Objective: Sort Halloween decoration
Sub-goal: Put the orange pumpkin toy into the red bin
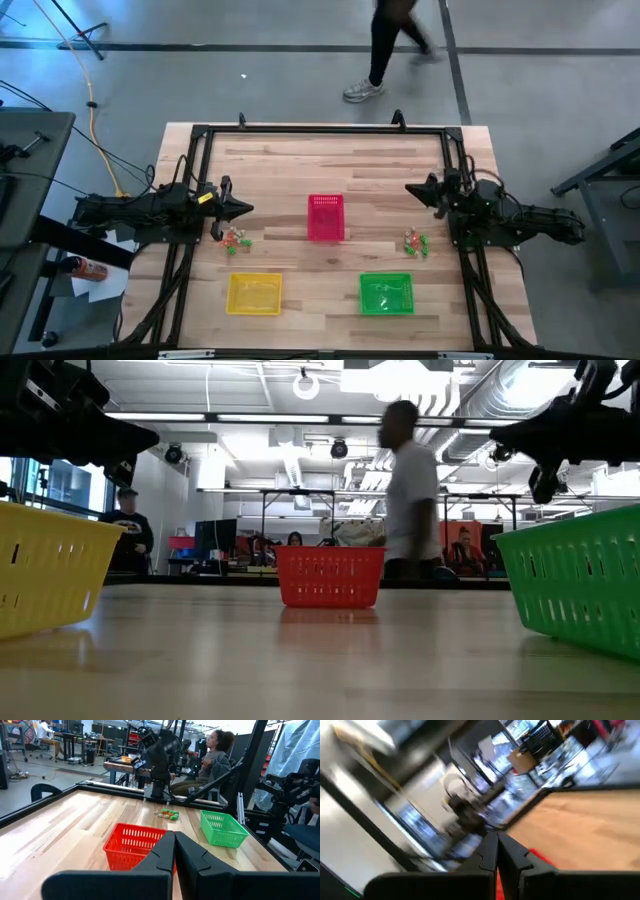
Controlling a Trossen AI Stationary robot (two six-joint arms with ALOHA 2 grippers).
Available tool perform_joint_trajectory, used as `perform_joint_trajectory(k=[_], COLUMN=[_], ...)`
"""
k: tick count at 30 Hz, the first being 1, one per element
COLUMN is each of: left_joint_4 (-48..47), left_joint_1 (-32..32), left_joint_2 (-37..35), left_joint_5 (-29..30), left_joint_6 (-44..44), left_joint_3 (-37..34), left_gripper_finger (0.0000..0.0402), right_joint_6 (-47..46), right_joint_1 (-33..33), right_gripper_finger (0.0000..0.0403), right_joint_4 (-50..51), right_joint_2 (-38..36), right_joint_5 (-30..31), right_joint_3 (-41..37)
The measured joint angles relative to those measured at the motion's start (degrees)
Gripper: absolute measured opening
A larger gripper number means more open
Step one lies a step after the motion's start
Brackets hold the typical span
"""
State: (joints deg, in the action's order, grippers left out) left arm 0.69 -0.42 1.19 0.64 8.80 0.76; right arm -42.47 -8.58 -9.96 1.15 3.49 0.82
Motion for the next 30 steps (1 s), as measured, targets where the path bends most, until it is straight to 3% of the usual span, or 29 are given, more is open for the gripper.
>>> perform_joint_trajectory(k=[5,11,22,27,30], left_joint_4=[-0.01,-0.02,0.00,0.00,0.00], left_joint_1=[0.00,0.02,0.00,0.02,-0.01], left_joint_2=[-0.02,0.02,0.02,0.02,0.02], left_joint_5=[0.00,0.00,0.00,0.00,0.00], left_joint_6=[0.00,0.00,0.00,0.00,0.00], left_joint_3=[-0.01,-0.01,-0.01,-0.01,-0.01], left_gripper_finger=[0.0000,0.0000,0.0000,0.0000,0.0000], right_joint_6=[-6.83,-4.54,4.97,1.93,-6.27], right_joint_1=[-0.20,-0.13,0.00,0.00,0.02], right_gripper_finger=[0.0000,0.0014,0.0103,0.0117,0.0118], right_joint_4=[-5.04,-1.46,45.16,59.33,69.10], right_joint_2=[0.50,6.12,40.43,52.60,57.96], right_joint_5=[9.18,10.87,9.58,5.22,0.82], right_joint_3=[0.01,8.07,45.30,57.50,61.54])
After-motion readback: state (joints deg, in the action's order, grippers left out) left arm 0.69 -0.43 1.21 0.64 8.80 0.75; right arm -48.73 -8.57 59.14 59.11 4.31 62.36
